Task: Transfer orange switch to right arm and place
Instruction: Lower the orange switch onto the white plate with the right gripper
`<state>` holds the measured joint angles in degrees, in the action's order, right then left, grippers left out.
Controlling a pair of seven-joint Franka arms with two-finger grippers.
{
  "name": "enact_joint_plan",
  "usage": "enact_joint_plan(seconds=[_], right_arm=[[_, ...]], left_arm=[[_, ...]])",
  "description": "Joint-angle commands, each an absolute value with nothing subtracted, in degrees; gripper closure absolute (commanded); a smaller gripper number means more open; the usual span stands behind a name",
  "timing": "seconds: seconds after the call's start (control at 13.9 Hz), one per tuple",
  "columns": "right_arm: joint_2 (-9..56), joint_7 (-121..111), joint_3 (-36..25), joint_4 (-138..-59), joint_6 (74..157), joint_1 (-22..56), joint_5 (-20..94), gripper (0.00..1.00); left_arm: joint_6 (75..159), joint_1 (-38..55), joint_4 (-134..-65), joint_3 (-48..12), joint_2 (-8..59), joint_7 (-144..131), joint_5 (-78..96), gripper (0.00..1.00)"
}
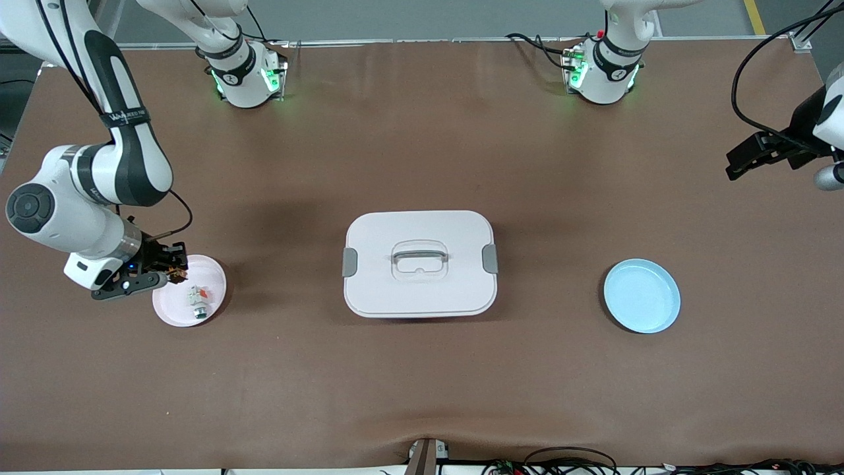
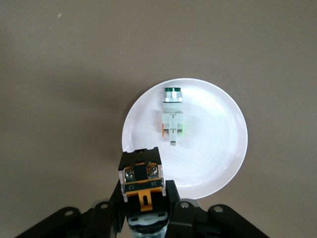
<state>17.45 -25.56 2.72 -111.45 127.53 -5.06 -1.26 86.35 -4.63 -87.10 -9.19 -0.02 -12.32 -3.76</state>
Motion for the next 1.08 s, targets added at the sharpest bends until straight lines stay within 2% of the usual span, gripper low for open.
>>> enact_joint_plan(seconds=[0.0, 0.36, 0.65, 1.01], right_arm=[[17.75, -38.54, 3.52, -110.39, 127.88, -5.89, -2.29, 1.00], [19.25, -62.43, 3.52, -110.57, 134.46, -6.68, -2.46, 1.00], [24.42, -85.38, 3.69, -109.52, 140.53, -11.86, -1.93, 1.00], [27.15, -89.30, 3.52, -109.51, 141.59, -12.65, -2.28, 1.00]], left_arm=[[86.66, -4.39, -88.15, -8.96, -1.05, -10.81, -2.73, 0.00], [86.84, -4.31, -88.15, -9.67, -0.53, -8.61, -2.11, 0.00], [86.92, -4.31, -88.15, -9.67, -0.09, -8.79, -2.02, 0.00], [86.92, -4.39, -88.24, -9.67, 0.00, -8.96, -2.02, 0.00]])
